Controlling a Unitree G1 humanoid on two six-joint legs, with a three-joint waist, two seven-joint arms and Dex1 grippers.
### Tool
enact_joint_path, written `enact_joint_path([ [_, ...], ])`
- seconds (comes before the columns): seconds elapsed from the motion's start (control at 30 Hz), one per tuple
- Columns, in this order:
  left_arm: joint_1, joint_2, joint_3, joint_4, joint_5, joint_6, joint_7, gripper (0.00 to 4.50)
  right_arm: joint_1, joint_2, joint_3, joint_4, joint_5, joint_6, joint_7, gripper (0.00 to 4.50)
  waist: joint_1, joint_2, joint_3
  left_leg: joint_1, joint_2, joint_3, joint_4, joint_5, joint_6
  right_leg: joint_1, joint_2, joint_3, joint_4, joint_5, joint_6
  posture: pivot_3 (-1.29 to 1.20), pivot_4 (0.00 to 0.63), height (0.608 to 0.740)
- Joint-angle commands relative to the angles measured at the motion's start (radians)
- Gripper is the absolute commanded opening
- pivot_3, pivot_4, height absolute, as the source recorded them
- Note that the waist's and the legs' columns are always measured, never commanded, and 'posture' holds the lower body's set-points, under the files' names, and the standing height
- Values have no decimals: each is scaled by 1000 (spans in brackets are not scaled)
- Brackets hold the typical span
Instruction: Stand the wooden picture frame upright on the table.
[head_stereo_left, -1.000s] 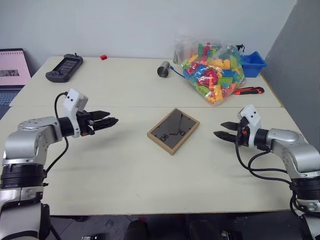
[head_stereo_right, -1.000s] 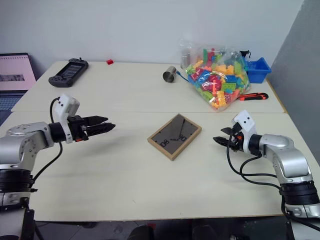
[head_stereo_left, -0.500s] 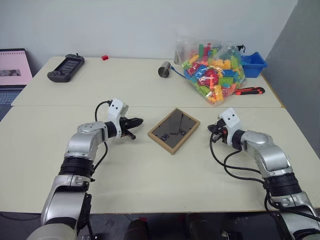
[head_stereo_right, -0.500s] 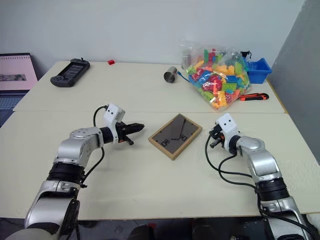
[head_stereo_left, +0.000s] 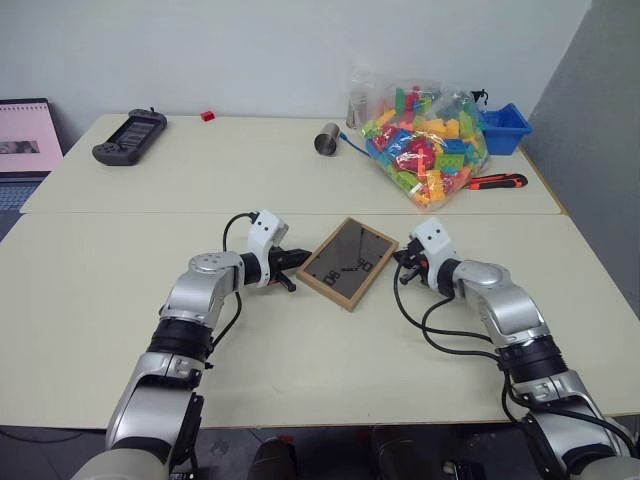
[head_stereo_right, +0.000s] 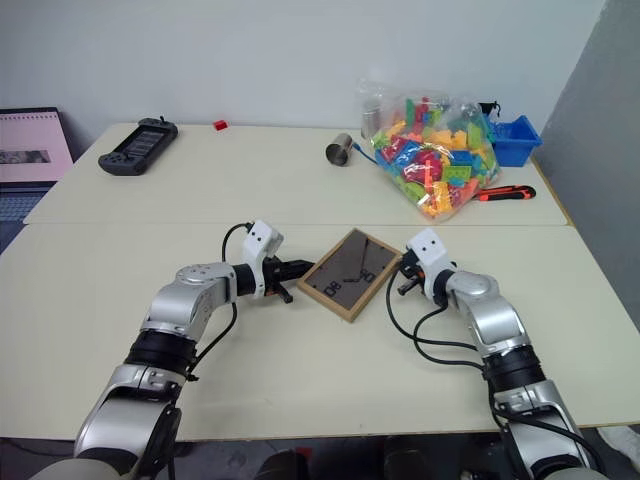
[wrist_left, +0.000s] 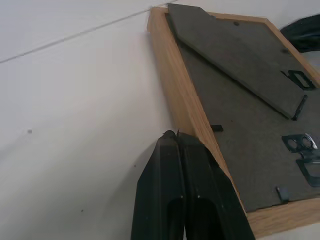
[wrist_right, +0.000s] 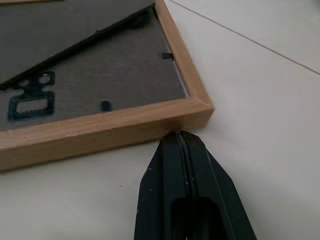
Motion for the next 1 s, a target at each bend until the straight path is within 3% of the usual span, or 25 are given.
enact_joint_path([
  [0.03,24,21,-1,-108,-20,43,-20,8,-50,26,2,12,-9,-42,-1,0,0,0,0,0,0,0,0,0,0,0,0,0,0,0,0,0,150,740],
  [0.53,203,61,32,-461,-112,233,-2,8,-38,73,3,-21,17,-31,56,0,-1,0,0,0,0,-2,0,0,0,0,0,0,0,0,0,0,150,740],
  [0.83,189,65,52,-395,-88,195,61,8,-21,-24,2,-29,1,-48,110,0,0,0,0,0,-3,-4,0,0,0,0,-1,0,0,0,0,0,150,740],
  [1.0,173,34,30,-375,-76,178,87,8,-15,-4,28,-71,29,-27,164,0,-1,0,0,0,-4,-6,0,0,0,1,-1,0,0,0,0,0,150,740],
])
